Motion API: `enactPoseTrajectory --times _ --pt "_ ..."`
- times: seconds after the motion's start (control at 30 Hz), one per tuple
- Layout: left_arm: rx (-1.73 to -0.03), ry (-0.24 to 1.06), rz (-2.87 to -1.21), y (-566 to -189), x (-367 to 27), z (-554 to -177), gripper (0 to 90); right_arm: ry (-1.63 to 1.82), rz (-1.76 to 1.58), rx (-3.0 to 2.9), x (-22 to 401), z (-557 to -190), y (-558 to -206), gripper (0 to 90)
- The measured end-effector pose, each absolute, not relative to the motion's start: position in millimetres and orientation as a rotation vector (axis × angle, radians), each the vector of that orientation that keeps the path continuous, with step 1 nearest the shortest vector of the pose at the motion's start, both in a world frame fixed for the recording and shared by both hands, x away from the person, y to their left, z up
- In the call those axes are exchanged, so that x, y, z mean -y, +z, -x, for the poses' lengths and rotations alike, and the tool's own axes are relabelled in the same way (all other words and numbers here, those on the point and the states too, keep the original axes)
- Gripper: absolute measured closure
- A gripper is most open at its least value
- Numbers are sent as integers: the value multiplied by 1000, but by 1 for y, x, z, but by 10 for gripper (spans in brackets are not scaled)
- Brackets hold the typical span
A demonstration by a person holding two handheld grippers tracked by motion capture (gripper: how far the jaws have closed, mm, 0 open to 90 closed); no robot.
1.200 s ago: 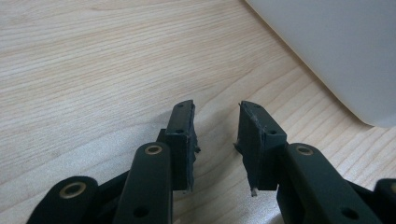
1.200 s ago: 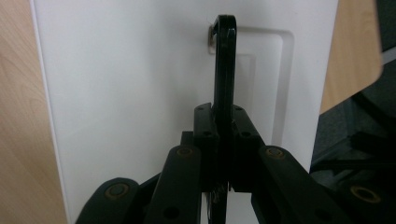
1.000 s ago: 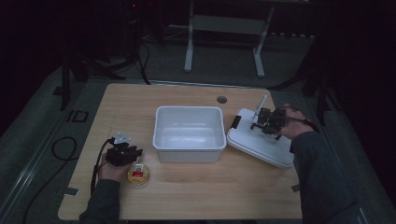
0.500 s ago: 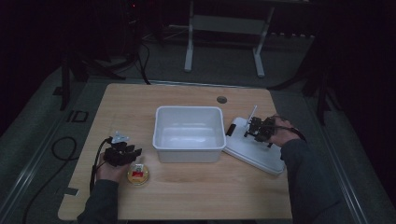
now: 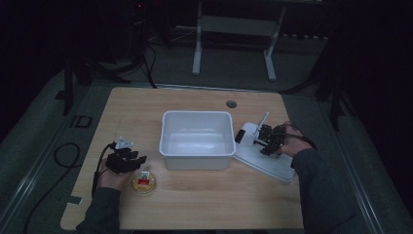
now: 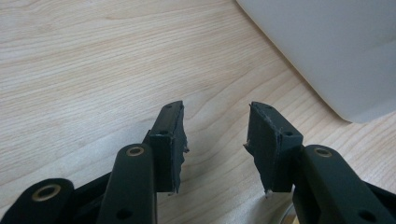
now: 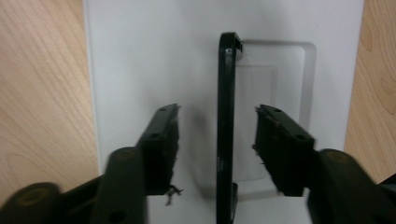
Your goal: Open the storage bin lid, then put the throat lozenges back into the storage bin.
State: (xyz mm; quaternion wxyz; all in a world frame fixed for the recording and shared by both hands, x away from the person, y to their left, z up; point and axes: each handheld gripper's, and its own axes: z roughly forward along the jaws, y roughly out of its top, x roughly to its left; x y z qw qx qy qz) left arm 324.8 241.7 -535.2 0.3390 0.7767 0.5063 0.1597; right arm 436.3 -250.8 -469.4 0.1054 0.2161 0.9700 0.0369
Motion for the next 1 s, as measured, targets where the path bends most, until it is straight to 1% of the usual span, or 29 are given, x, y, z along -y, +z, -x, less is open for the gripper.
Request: enactPoseTrajectory --times 0.03,0.13,0.23,0.53,0.83,1.0 --pt "-1319 417 -2025 -535 -242 -325 560 119 -631 -2850 251 -435 -469 437" --pt "-1320 417 -2026 -534 -243 -324 557 170 -642 -2835 252 -431 -464 382" --pt "-1316 418 -2028 -533 -243 -323 552 200 -651 -2822 255 -428 -461 343" --pt "-1262 417 -2074 -521 -239 -313 507 287 -669 -2790 266 -419 -456 319" --pt "-1164 394 -2172 -505 -231 -300 420 300 -684 -2775 278 -411 -453 317" --pt "-1119 360 -2224 -500 -223 -293 372 313 -694 -2768 281 -409 -451 316"
